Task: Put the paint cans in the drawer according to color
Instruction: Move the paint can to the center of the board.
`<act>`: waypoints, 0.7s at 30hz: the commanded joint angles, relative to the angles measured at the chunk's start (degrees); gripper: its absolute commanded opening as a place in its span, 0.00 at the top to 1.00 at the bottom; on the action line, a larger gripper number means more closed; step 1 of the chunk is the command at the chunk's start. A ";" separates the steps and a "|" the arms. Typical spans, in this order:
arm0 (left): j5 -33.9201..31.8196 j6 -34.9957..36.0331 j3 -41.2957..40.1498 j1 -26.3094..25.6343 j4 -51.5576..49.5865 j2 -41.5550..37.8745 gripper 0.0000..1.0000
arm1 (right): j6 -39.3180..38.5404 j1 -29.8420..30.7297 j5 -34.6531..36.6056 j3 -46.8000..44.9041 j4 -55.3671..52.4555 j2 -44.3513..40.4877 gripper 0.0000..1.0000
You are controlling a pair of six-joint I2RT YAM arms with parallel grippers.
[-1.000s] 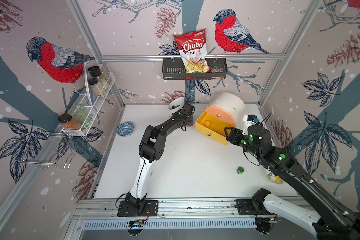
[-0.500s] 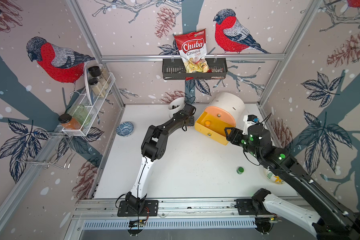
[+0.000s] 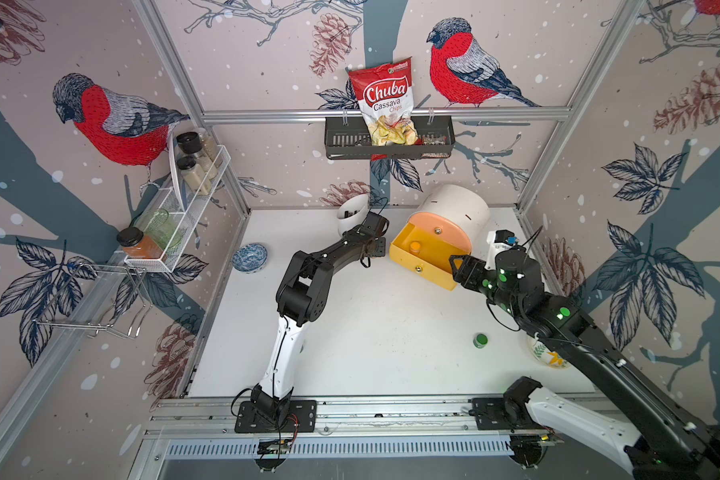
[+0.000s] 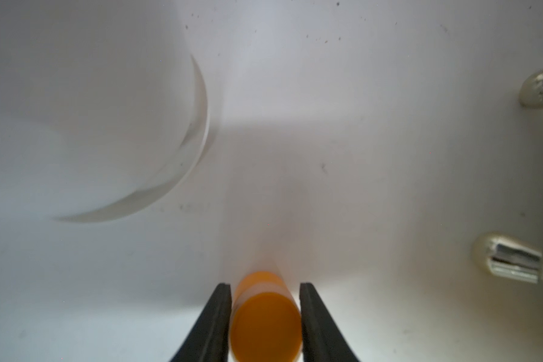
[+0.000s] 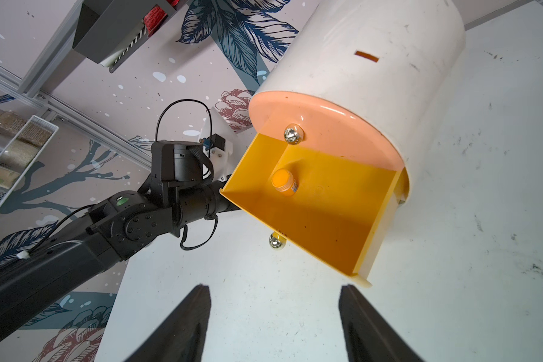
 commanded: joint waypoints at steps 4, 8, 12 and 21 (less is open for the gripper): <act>-0.02 -2.40 -12.59 -1.22 3.07 -8.76 0.69 | -0.73 -0.13 -0.80 -0.45 1.04 0.02 0.31; -0.87 -2.91 -20.65 -4.27 4.68 -14.74 0.69 | -0.11 -0.05 -1.29 -1.09 1.57 -0.21 0.31; -1.48 -4.07 -24.91 -9.72 3.50 -17.99 0.69 | 1.11 0.43 -1.62 -2.80 2.33 -1.13 0.31; -1.33 -7.05 -31.63 -18.08 2.06 -26.06 0.65 | 5.17 10.04 3.73 -5.20 0.38 -2.33 0.33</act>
